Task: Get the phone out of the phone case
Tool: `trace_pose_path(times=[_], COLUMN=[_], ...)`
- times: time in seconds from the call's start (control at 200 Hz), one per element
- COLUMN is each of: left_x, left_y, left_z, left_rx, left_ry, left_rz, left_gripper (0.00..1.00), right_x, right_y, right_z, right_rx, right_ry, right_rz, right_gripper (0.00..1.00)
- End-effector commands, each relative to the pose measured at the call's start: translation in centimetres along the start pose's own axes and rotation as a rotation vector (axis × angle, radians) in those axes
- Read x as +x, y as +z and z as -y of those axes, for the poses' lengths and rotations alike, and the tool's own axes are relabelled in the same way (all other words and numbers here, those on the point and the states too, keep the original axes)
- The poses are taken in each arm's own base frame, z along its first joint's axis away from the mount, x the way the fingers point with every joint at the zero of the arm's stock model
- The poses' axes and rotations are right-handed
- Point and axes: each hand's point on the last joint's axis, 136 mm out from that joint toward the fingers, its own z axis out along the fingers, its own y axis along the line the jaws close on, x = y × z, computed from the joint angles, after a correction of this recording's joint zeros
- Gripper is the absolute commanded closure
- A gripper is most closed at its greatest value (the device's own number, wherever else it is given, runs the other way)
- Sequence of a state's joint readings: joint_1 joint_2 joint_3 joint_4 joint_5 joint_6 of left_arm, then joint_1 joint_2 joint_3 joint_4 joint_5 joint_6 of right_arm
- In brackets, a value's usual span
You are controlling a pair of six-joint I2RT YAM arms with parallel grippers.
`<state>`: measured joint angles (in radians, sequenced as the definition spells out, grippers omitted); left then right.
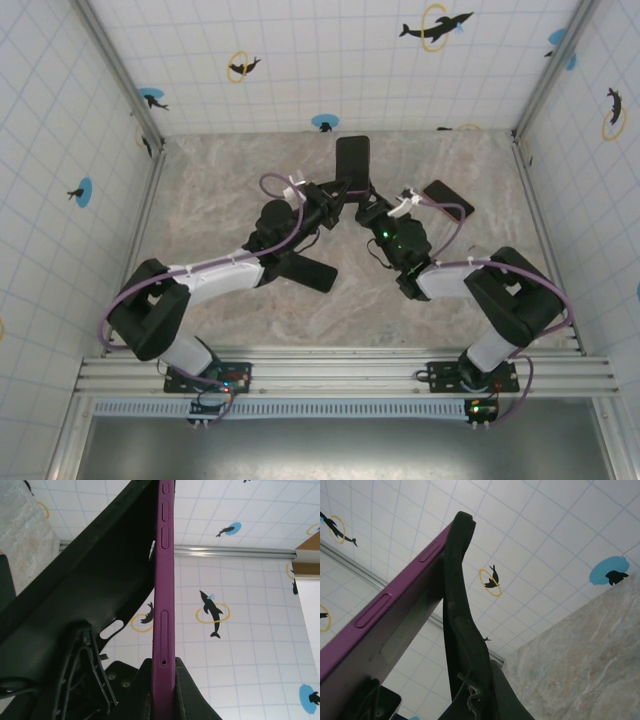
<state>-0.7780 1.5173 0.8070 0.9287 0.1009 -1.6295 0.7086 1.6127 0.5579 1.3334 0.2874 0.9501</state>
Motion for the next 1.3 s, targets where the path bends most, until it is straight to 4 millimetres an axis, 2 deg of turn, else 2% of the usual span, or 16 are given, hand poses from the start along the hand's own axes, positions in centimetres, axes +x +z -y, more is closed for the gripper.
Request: trace_pose_path(times=[0.0,0.06,0.17,0.34,0.425,0.5,0.656,0.861,0.961,0.986,1.051,1.296], left_x=[1.3,1.1,0.9,1.9,2.0,1.1,-0.3,-3.8,-6.2,-7.8,-9.5,-14.2], left_y=[-1.4,-1.7,-2.1,-1.0,-0.9,-1.5,-2.8,-5.2,-7.2,-7.9,-9.4,-14.7], left_z=[5.8,5.6,5.1,5.2,5.3,5.0,4.5,1.2,-0.8,-1.2,-2.6,-8.8], left_rx=[0.151,0.137,0.119,0.135,0.135,0.104,0.046,-0.092,-0.161,-0.172,-0.207,-0.316], left_ry=[0.057,0.062,0.064,0.044,0.05,0.083,0.143,0.203,0.226,0.227,0.23,0.179], left_rz=[-0.046,-0.041,-0.041,-0.084,-0.092,-0.065,-0.066,-0.127,-0.117,-0.089,-0.065,0.01], left_gripper=[1.0,1.0,1.0,1.0,1.0,1.0,1.0,1.0,1.0,1.0,1.0,1.0], right_x=[-2.3,-2.6,-2.5,-1.2,-1.1,-1.1,0.8,4.3,6.0,6.5,8.0,12.1], right_y=[0.4,0.3,0.6,1.1,1.2,1.2,1.5,1.7,1.9,1.9,2.1,2.4], right_z=[2.8,2.8,1.5,-1.1,-0.6,-0.2,2.1,3.8,4.0,4.2,4.3,4.1], right_rx=[0.099,0.091,0.053,-0.002,0.015,0.022,0.111,0.204,0.236,0.248,0.263,0.285], right_ry=[-0.013,-0.014,-0.046,-0.13,-0.118,-0.103,-0.031,0.053,0.069,0.082,0.113,0.17], right_rz=[0.094,0.092,0.067,0.039,0.045,0.043,-0.026,-0.127,-0.167,-0.183,-0.226,-0.288], right_gripper=[1.0,1.0,1.0,1.0,1.0,1.0,1.0,1.0,1.0,1.0,1.0,1.0])
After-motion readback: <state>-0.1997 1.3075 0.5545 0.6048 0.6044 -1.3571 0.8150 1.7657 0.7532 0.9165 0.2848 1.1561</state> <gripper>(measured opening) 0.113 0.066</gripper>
